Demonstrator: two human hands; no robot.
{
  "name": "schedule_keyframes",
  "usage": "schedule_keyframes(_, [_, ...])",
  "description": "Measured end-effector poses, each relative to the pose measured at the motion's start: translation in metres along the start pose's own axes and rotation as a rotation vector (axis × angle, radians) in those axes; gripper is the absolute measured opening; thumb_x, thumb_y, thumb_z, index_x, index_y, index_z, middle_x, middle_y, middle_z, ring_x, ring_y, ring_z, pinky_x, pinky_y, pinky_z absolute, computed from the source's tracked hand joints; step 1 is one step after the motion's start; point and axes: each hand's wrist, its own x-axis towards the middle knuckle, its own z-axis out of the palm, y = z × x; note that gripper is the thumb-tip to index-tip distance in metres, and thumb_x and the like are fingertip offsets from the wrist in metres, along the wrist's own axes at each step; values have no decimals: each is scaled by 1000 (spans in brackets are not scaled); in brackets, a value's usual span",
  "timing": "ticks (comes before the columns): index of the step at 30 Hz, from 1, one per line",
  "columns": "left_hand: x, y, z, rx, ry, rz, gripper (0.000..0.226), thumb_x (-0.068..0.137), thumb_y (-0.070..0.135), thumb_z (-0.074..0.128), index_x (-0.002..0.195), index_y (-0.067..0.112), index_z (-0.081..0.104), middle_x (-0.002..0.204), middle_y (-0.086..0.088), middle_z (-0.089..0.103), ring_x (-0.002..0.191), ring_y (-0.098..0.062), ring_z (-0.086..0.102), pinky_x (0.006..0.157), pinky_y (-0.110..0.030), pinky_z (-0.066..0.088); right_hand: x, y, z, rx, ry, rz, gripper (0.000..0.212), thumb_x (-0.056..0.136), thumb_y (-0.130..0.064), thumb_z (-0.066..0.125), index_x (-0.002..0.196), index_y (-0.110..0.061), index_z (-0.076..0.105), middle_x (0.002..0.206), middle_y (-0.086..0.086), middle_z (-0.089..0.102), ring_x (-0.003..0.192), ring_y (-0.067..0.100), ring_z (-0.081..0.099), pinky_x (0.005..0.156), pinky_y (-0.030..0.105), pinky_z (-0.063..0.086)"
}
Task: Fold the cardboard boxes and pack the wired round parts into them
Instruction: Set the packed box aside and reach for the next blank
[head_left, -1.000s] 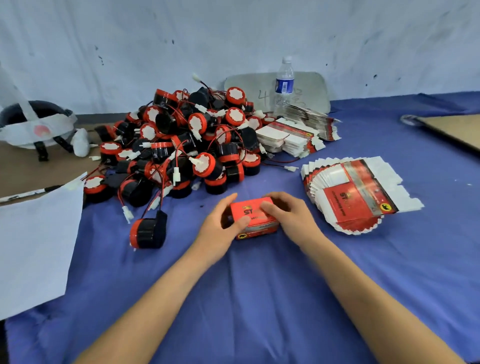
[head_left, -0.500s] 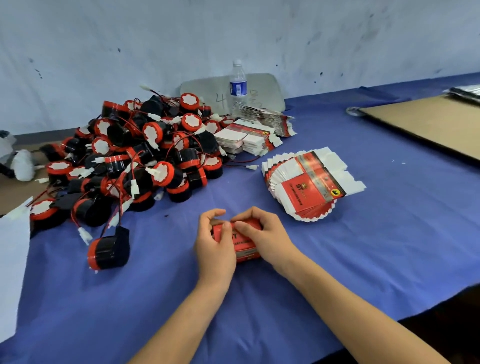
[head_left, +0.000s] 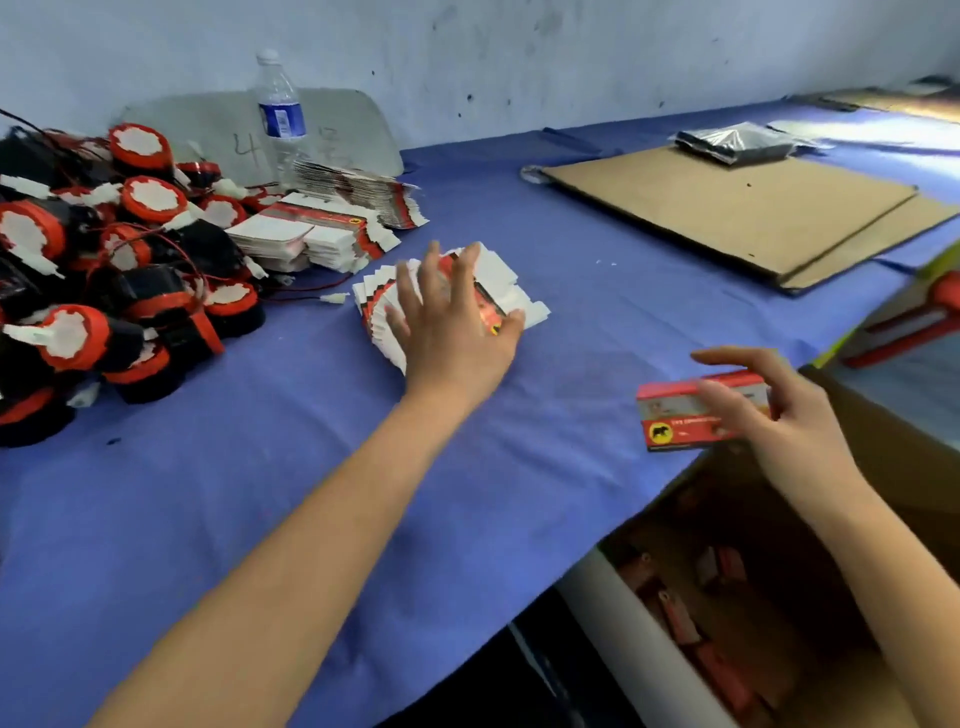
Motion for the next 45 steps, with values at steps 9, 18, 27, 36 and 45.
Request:
schedule_keyframes(9, [6, -51, 31, 257, -229, -52, 69, 88, 52, 60, 148, 42, 26, 160, -3, 13, 146, -34, 6, 107, -65, 21, 9, 40, -26, -380, 180, 105, 14, 88, -27, 68, 98, -18, 70, 113, -1, 59, 107, 9, 54, 91, 29, 40])
schedule_keyframes(18, [5, -66, 8, 236, -209, 5, 73, 82, 58, 65, 145, 34, 38, 152, 8, 38, 139, -16, 33, 113, -52, 24, 105, -21, 142, -34, 115, -53, 21, 91, -22, 61, 111, -15, 65, 116, -2, 58, 103, 7, 52, 91, 20, 41])
schedule_keyframes(27, [7, -77, -3, 112, -227, -25, 76, 73, 50, 78, 140, 33, 46, 141, 12, 43, 127, -16, 41, 103, -39, 40, 122, -5, 185, 241, 335, 20, 11, 92, -33, 55, 99, -28, 62, 90, -16, 65, 78, -13, 58, 68, 3, 41])
schedule_keyframes(36, [29, -70, -21, 2, -341, -86, 65, 68, 51, 81, 127, 37, 57, 130, 9, 49, 121, -14, 47, 103, -34, 41, 119, -8, 183, 345, 403, 16, 21, 90, -44, 51, 107, -33, 54, 82, -8, 71, 79, 10, 65, 68, 10, 43])
schedule_keyframes(45, [19, -57, -9, 243, 156, 251, 29, 97, 34, 55, 113, 15, 71, 100, -5, 74, 85, -28, 68, 71, -39, 53, 115, -8, 185, 254, 312, -43, 28, 92, -43, 51, 111, -26, 61, 93, -3, 73, 103, 6, 62, 110, 28, 31])
